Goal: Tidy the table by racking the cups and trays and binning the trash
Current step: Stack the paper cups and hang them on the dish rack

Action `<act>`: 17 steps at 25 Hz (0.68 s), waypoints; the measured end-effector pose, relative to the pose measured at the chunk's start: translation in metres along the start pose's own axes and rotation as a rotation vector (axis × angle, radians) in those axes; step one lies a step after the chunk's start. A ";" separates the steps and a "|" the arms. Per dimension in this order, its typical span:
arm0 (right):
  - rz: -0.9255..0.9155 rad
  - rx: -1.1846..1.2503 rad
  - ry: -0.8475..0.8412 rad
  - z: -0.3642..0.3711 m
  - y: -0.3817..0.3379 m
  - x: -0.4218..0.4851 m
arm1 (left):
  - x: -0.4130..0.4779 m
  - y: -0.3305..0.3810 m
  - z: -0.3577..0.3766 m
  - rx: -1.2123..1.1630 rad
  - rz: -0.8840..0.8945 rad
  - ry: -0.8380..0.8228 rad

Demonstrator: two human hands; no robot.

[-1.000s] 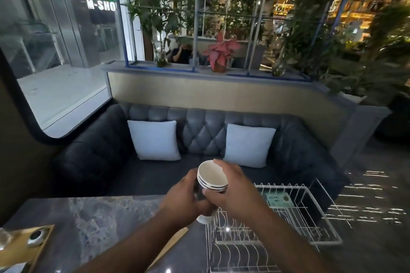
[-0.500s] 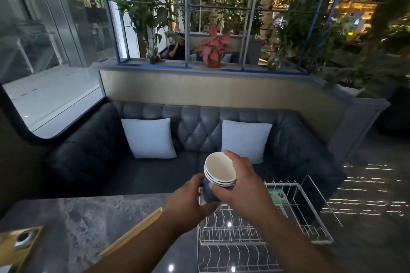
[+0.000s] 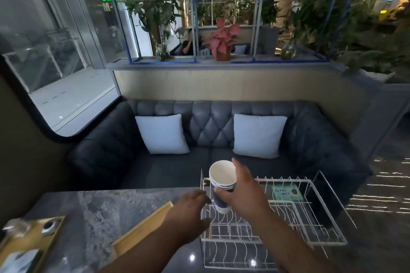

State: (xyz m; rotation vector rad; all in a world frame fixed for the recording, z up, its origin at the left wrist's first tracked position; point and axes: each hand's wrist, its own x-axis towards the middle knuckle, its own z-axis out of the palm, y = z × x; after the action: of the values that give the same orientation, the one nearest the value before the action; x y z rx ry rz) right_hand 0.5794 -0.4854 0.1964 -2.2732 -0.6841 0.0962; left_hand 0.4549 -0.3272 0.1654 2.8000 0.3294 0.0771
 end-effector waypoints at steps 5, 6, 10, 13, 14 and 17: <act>0.004 0.018 0.010 0.009 0.004 0.008 | -0.005 0.002 0.002 0.097 0.005 0.024; 0.001 0.017 0.005 0.010 0.005 0.009 | -0.006 0.002 0.002 0.102 -0.012 0.031; 0.004 0.038 -0.066 0.011 0.013 0.009 | -0.010 0.001 0.004 0.102 -0.076 0.014; 0.008 0.037 -0.087 0.009 0.016 0.010 | -0.013 0.005 0.009 0.093 -0.080 -0.018; 0.013 0.034 -0.101 0.008 0.016 0.010 | -0.015 0.006 0.010 0.080 -0.086 -0.025; 0.048 0.020 -0.116 0.005 0.018 0.006 | -0.020 0.009 0.013 0.052 -0.110 -0.029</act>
State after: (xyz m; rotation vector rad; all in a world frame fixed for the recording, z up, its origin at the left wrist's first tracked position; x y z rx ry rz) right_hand 0.5911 -0.4900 0.1811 -2.2788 -0.6854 0.2582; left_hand 0.4390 -0.3445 0.1557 2.8252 0.4845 0.0031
